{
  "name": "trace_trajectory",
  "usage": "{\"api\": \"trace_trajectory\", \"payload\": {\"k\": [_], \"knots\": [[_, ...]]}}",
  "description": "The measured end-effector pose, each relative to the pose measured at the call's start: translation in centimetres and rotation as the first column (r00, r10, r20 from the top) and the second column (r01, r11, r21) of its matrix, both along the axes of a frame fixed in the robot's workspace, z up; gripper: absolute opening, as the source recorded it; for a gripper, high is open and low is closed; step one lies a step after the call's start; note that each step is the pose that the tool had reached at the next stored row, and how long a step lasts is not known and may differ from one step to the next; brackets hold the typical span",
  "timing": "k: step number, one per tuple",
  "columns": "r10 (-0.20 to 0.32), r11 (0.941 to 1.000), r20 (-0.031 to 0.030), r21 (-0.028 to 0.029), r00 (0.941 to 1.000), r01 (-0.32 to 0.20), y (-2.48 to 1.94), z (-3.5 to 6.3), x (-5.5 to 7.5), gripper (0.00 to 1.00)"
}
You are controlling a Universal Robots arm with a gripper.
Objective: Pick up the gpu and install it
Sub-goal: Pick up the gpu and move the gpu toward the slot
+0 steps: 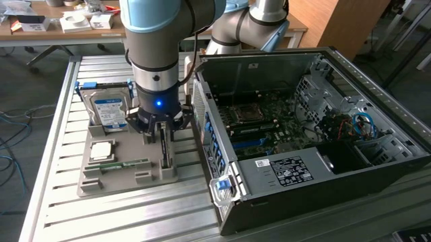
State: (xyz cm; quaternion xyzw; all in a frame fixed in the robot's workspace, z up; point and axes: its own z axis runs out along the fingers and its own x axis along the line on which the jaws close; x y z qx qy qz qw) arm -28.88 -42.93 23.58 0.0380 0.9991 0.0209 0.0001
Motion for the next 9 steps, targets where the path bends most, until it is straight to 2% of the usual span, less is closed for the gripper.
{"api": "trace_trajectory", "payload": {"k": [9], "knots": [[0.0,1.0,0.0001,0.0001,1.0,0.0,-0.05,-0.43,0.0,0.47]]}}
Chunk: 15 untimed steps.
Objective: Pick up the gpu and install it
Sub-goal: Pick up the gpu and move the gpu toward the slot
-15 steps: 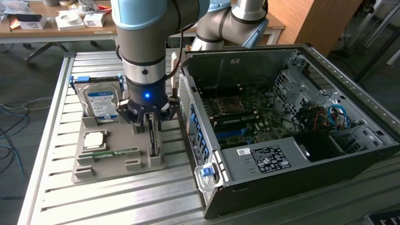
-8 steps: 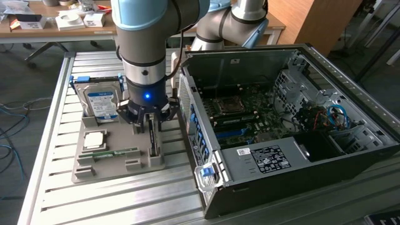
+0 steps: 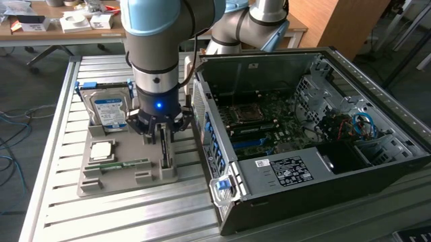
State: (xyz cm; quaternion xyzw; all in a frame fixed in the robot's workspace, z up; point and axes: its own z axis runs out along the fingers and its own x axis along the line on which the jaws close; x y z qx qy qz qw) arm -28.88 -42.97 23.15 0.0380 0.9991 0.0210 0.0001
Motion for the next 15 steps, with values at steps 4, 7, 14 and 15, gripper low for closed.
{"api": "trace_trajectory", "payload": {"k": [4,7,14,15], "knots": [[0.0,1.0,0.0,0.0001,1.0,0.0,0.0,-0.02,0.02,0.47],[0.0,1.0,0.0001,0.0002,1.0,0.0,0.0,-0.03,0.08,0.47],[0.0,1.0,0.0,0.0,1.0,0.0,0.0,-0.02,0.08,0.46],[0.0,1.0,0.0,0.0,1.0,0.0,0.0,-0.02,0.08,0.46]]}}
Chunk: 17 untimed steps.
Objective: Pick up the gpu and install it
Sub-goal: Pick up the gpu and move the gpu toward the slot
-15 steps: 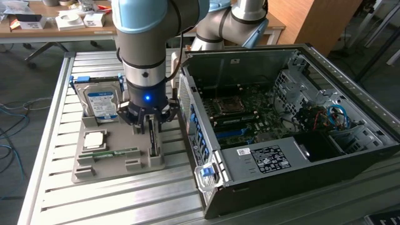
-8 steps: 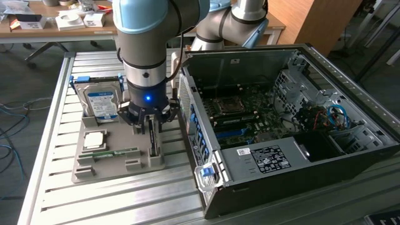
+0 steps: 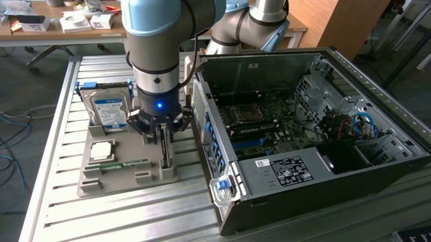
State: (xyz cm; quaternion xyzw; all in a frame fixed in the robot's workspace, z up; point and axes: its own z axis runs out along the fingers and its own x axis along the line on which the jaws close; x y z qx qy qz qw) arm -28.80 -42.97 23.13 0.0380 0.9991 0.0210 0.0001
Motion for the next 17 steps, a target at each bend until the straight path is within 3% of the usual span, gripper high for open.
{"api": "trace_trajectory", "payload": {"k": [2,3,17], "knots": [[0.0,1.0,0.0,0.0,1.0,0.0,0.0,0.0,0.0,0.46],[0.0,1.0,0.0,0.0,1.0,0.0,0.0,0.0,0.0,0.39],[0.0,1.0,0.0,0.0,1.0,0.0,-0.02,0.0,0.06,0.37]]}}
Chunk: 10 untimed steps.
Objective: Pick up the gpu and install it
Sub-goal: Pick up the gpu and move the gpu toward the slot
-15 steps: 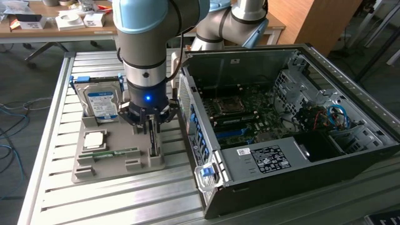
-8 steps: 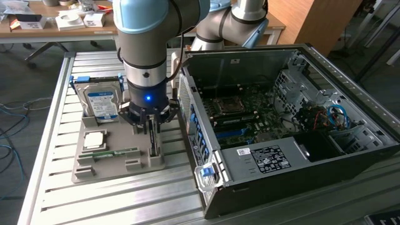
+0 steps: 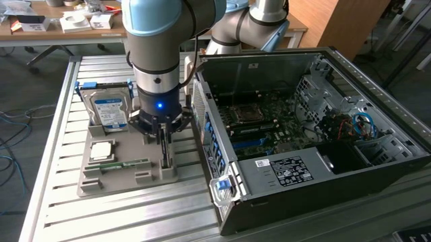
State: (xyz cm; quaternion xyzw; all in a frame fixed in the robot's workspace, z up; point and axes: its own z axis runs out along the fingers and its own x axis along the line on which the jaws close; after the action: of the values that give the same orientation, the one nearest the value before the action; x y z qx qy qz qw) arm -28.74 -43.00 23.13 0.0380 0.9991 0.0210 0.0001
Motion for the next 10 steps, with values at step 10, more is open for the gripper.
{"api": "trace_trajectory", "payload": {"k": [10], "knots": [[0.0,1.0,0.0,0.0,1.0,0.0,0.0,0.0,0.0,0.26]]}}
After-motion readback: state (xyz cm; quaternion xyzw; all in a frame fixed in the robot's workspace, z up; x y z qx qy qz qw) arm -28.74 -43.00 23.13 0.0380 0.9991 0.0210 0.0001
